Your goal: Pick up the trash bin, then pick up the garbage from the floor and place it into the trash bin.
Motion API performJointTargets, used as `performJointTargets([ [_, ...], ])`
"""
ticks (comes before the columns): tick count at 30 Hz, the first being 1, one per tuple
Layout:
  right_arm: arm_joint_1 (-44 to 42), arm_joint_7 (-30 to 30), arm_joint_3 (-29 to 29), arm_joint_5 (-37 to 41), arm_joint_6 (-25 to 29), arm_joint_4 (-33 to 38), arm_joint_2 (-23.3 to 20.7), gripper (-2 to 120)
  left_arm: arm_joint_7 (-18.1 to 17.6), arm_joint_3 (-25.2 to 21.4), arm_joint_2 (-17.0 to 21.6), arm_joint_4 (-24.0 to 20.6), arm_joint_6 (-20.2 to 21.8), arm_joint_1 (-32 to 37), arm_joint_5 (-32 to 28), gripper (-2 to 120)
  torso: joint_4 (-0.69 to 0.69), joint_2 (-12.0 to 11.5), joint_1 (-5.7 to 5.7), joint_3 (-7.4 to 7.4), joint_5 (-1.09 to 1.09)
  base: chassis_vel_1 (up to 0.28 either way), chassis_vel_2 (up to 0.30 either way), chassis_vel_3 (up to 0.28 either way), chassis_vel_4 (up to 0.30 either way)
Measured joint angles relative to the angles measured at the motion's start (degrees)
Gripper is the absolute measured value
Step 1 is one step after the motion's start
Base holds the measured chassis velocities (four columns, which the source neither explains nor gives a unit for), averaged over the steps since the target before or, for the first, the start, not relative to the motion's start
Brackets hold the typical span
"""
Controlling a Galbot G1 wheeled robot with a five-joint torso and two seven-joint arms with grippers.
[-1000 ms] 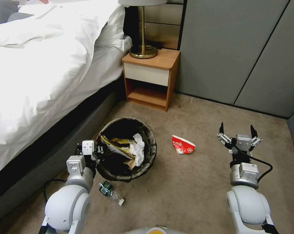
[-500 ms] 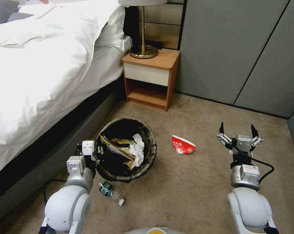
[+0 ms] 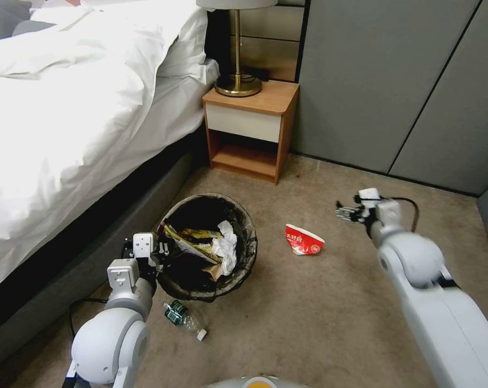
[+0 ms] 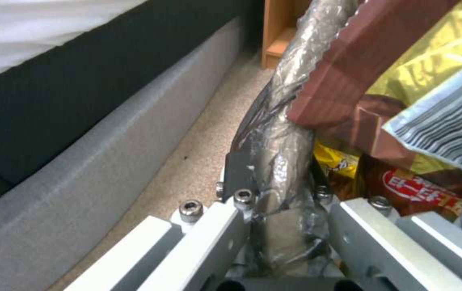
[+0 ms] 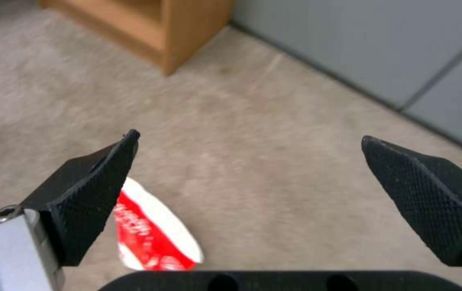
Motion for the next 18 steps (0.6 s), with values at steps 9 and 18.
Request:
performJointTargets([
  [9,10.77,-6.64,-9.94,-2.74,0.19,-15.82,0.93,100,0.06,-0.83,0.14,0.75,0.03,0.07,-0.02,0,0.0,0.0,0.0,0.0,0.0,0.0,0.0,0.0,0.0],
  [18,18.16,-15.56,-18.09,-8.15,0.64,-26.93,1.98,100,0.24,-0.76,-0.63,1.35,-0.26,0.14,0.63,0,-0.01,0.0,0.0,0.0,0.0,0.0,0.0,0.0,0.0],
])
